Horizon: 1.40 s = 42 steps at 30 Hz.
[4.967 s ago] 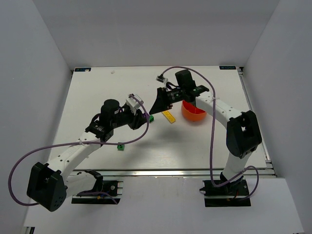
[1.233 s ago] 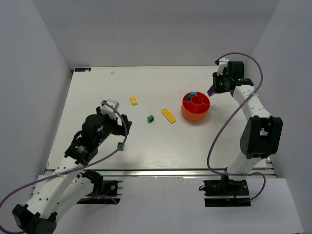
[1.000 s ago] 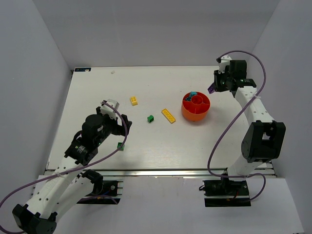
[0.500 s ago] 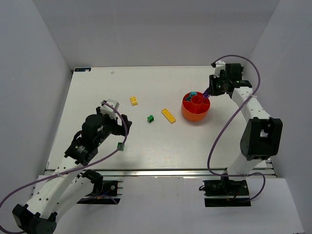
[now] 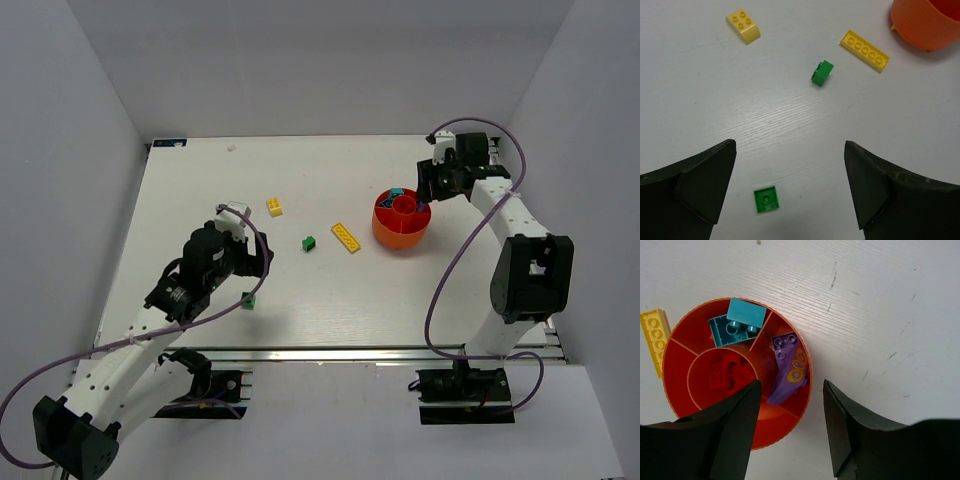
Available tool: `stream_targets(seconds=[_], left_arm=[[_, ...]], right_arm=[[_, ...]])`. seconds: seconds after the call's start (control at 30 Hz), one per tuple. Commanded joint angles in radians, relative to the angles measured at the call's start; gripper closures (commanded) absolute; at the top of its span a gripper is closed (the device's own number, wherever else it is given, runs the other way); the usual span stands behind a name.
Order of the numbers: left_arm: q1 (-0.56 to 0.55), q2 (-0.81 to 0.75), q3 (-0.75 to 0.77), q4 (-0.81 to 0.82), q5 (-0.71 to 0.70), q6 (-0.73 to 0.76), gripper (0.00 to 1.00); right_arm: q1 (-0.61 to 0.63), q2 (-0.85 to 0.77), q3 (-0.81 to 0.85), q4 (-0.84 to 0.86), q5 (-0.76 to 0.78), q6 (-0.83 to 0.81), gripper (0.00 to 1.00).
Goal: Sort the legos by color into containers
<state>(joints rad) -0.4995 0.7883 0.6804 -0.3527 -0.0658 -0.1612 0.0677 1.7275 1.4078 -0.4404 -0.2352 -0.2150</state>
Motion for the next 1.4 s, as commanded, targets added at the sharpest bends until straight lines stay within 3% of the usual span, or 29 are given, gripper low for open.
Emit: stream_targets(seconds=[0.0,0.1,0.2,0.27,0.3,0.33,0.37,0.4,0.43,0.5,0.53,0.57,0.6,0.63,0.67,0.73,0.9,1.37], left_arm=[[-0.002,0.025,0.016,-0.02,-0.026,-0.052,0.02],[-0.002,0.048,0.016,-0.02,-0.019,-0.06,0.02],[-0.002,0.069,0.015,-0.02,-0.019,-0.075,0.14],[-0.002,0.092,0.019,-0.026,-0.012,-0.083,0.36],[-0.002,0.103,0.022,-0.029,-0.012,-0.086,0.44],[-0.002,0.117,0.027,-0.032,-0.012,-0.092,0.53],[0.007,0.13,0.036,-0.048,-0.012,-0.104,0.71],[0.007,0.167,0.044,-0.057,-0.014,-0.113,0.78],[0.007,0.19,0.051,-0.069,-0.014,-0.121,0.8],[0.007,0.267,0.08,-0.114,-0.019,-0.149,0.75],[0.007,0.291,0.091,-0.127,-0.022,-0.155,0.64],[0.007,0.311,0.116,-0.158,-0.025,-0.176,0.5],[0.007,0.345,0.125,-0.17,-0.029,-0.187,0.28],[0.007,0.36,0.137,-0.187,-0.038,-0.204,0.19],[0.007,0.376,0.166,-0.231,-0.063,-0.249,0.17],[0.007,0.42,0.189,-0.282,-0.091,-0.291,0.15],[0.007,0.494,0.212,-0.413,-0.181,-0.419,0.13],[0.007,0.557,0.131,-0.379,-0.166,-0.42,0.15]], right_arm=[[-0.003,-0.098,0.0,0.035,0.026,-0.02,0.42],[-0.005,-0.209,-0.05,0.074,0.019,-0.03,0.42],[-0.008,-0.333,-0.117,0.109,-0.111,-0.072,0.48],[-0.009,-0.437,-0.182,0.165,-0.336,-0.11,0.76],[-0.011,-0.463,-0.263,0.192,-0.431,-0.113,0.86],[-0.009,-0.5,-0.304,0.221,-0.631,-0.115,0.93],[-0.009,-0.5,-0.343,0.241,-0.742,-0.119,0.92],[-0.005,-0.485,-0.38,0.223,-0.854,-0.162,0.88],[0.001,-0.441,-0.394,0.213,-1.003,-0.168,0.71],[0.004,-0.402,-0.392,0.171,-1.096,-0.21,0.55],[0.006,-0.378,-0.363,0.098,-1.069,-0.268,0.45],[0.018,-0.372,-0.337,0.033,-1.034,-0.311,0.44],[0.026,-0.37,-0.32,-0.009,-0.982,-0.325,0.43],[0.03,-0.388,-0.325,0.012,-0.955,-0.293,0.4],[0.043,-0.404,-0.342,0.043,-0.926,-0.252,0.4],[0.049,-0.462,-0.395,0.136,-0.834,-0.19,0.35],[0.069,-0.439,-0.342,0.072,-0.67,-0.179,0.33],[0.073,-0.468,-0.356,0.086,-0.645,-0.181,0.32]])
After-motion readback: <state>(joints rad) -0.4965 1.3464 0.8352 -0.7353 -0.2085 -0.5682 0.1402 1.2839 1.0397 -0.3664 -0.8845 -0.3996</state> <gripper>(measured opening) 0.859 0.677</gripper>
